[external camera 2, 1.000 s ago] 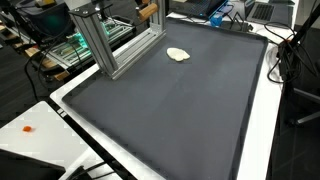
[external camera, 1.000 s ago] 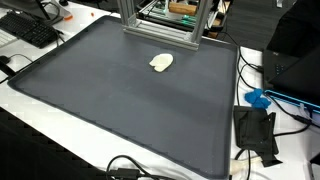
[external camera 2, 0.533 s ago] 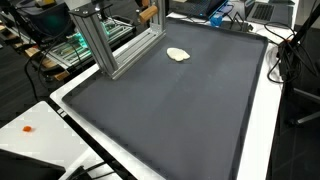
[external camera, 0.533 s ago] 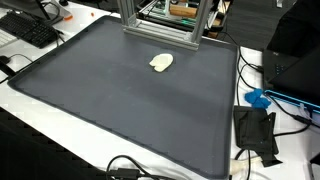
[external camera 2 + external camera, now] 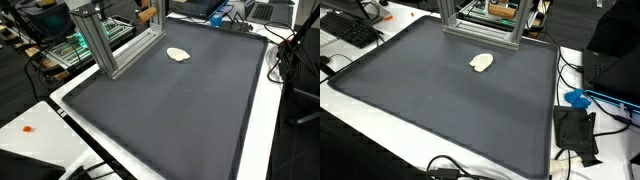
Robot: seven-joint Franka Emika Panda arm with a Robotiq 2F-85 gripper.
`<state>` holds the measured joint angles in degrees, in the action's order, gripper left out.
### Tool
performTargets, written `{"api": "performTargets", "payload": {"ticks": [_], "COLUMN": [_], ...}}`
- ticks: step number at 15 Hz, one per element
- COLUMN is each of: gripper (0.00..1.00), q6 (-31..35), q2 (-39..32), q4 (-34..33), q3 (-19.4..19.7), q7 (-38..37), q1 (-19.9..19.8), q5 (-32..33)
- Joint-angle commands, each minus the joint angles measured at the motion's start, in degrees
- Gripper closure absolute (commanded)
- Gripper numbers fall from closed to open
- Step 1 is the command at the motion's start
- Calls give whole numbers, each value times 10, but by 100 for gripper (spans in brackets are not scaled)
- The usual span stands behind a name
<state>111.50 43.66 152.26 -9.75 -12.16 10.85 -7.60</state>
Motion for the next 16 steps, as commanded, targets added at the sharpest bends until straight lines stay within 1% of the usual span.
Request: {"api": "performTargets", "payload": {"ticks": [1, 5, 10, 13, 16], "gripper": [1, 0, 0, 0, 0], "q6": [-10, -20, -16, -2, 30], "q2": [24, 27, 3, -38, -91], "q4": [8, -9, -60, -95, -117], "q3": [2, 7, 16, 20, 14], "q7": [13, 20, 38, 53, 55], "q1": [-3, -3, -13, -23, -39], "q5": [-9, -9, -2, 4, 15]}}
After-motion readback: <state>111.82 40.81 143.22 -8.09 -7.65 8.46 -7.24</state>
